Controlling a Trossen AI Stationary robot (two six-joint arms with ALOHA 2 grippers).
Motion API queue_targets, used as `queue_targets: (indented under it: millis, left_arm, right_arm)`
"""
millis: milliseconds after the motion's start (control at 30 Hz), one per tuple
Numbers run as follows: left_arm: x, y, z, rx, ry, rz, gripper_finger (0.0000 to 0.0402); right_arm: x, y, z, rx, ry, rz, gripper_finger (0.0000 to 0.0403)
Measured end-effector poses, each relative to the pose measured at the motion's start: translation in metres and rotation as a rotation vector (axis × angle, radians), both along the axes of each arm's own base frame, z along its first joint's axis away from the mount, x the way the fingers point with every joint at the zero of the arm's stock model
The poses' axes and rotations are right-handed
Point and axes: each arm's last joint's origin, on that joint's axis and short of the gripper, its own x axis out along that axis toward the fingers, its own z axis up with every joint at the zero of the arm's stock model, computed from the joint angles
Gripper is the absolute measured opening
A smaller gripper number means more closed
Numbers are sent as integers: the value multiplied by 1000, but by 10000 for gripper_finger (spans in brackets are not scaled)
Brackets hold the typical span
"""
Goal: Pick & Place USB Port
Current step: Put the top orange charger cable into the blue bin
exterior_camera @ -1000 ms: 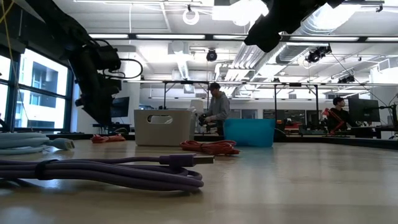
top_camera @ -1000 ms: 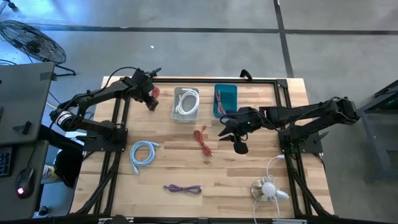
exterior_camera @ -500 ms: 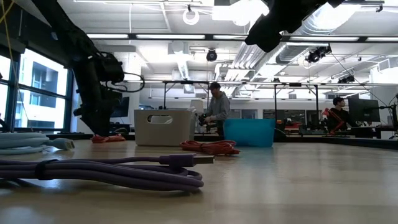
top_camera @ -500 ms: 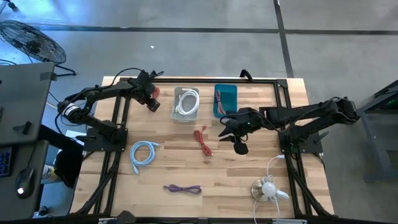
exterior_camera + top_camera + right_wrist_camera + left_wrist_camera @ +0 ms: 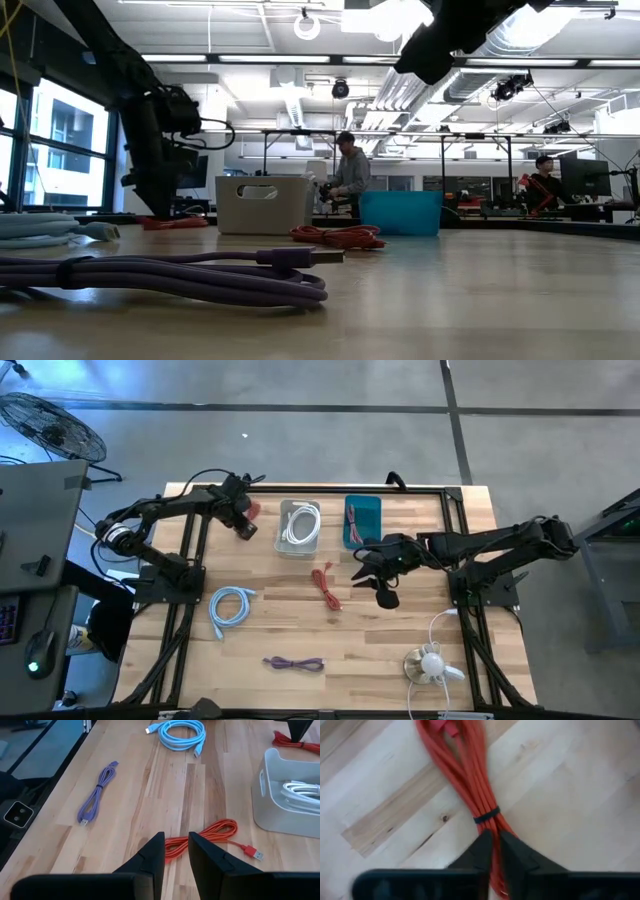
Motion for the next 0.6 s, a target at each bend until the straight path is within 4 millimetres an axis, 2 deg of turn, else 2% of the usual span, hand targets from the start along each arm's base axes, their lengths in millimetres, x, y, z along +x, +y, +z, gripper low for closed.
queue_targets:
  millis: [167,600]
  left_arm:
    - [2,-3,-1,2,25,-60,3]
    - [2,-5,-1,9,45,-108,0]
  right_arm:
    - [-1,6,-1,-28,10,-14,78]
    - [-1,10,-2,-71,12,-47,78]
